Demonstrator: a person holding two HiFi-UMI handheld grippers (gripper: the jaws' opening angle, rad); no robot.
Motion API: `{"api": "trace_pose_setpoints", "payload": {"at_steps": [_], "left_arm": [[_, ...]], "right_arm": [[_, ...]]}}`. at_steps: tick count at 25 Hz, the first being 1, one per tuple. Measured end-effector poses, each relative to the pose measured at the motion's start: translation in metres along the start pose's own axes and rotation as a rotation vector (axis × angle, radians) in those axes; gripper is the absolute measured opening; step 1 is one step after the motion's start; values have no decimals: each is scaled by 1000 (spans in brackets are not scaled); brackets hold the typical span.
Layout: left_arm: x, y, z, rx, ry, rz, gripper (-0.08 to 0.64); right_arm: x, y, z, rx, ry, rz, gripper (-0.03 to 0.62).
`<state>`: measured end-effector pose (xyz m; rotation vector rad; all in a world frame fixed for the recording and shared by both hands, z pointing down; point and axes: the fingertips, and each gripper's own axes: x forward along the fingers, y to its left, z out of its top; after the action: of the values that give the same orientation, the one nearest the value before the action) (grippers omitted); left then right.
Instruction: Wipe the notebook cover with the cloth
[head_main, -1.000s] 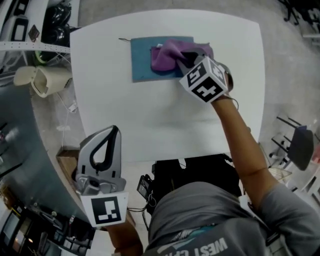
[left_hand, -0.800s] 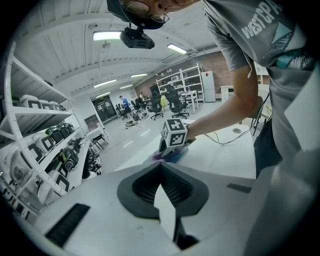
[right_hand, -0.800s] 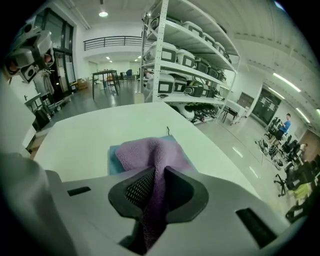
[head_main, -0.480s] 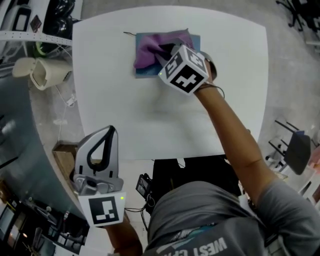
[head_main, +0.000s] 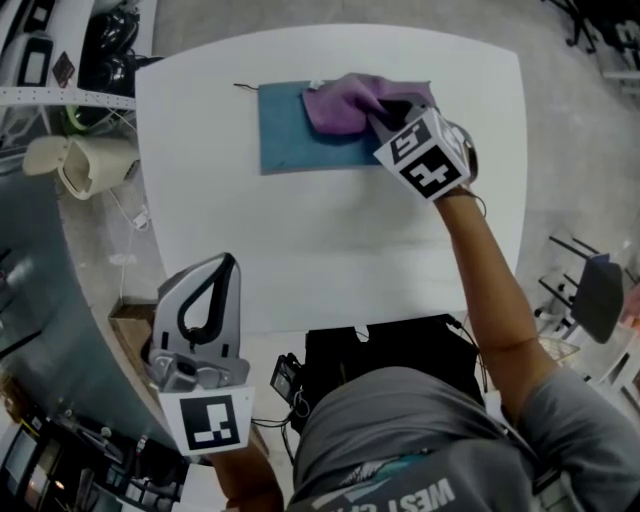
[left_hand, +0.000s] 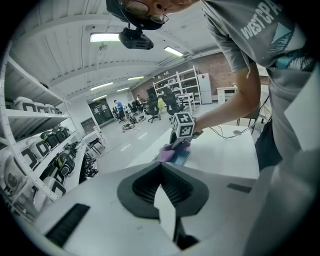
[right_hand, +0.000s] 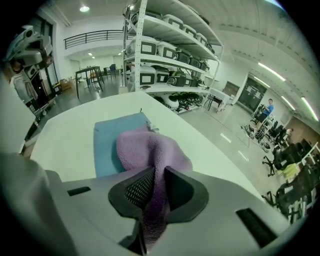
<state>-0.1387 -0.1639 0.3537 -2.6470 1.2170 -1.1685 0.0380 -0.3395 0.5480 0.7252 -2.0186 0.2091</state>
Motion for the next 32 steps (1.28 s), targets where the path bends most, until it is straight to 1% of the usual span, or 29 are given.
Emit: {"api": "trace_pose_setpoints", "payload": {"at_steps": [3,7,12,14,15,17,19,22,25,27,29,32], "left_arm": [[0,-1,-1,-4,0,0,0],[-5,3,-11,-24,8,19,0],[-14,5,-26,-43,20,31,0],[-16,7,-30,-43,24,30,0],[-16,8,-31,-41,25,28,0],[-17,11,-30,-35,24,24,0],[-16,14,-26,-28,19,21,0],[-10,16,-16,-23,6,21,0],[2,15,-2,-17,-27,16,0],[7,17,2,-8,-40,10,0],[8,17,0,-1,-38,2,0],[7,14,-3,5,-32,-6,0]], "right_arm": [[8,12,18,-49,-13,23,75],[27,39,59,-137,-43,74,75],[55,85,111,-237,-89,142,75],[63,93,122,-258,-99,158,75],[64,94,124,-253,-102,165,75],[62,85,119,-217,-101,167,75],[57,68,105,-169,-85,147,75],[43,40,73,-104,-52,108,75],[25,9,35,-64,-16,64,75],[17,-7,19,-41,2,36,75],[15,-11,14,-34,12,20,75],[20,-4,23,-59,13,22,75]]}}
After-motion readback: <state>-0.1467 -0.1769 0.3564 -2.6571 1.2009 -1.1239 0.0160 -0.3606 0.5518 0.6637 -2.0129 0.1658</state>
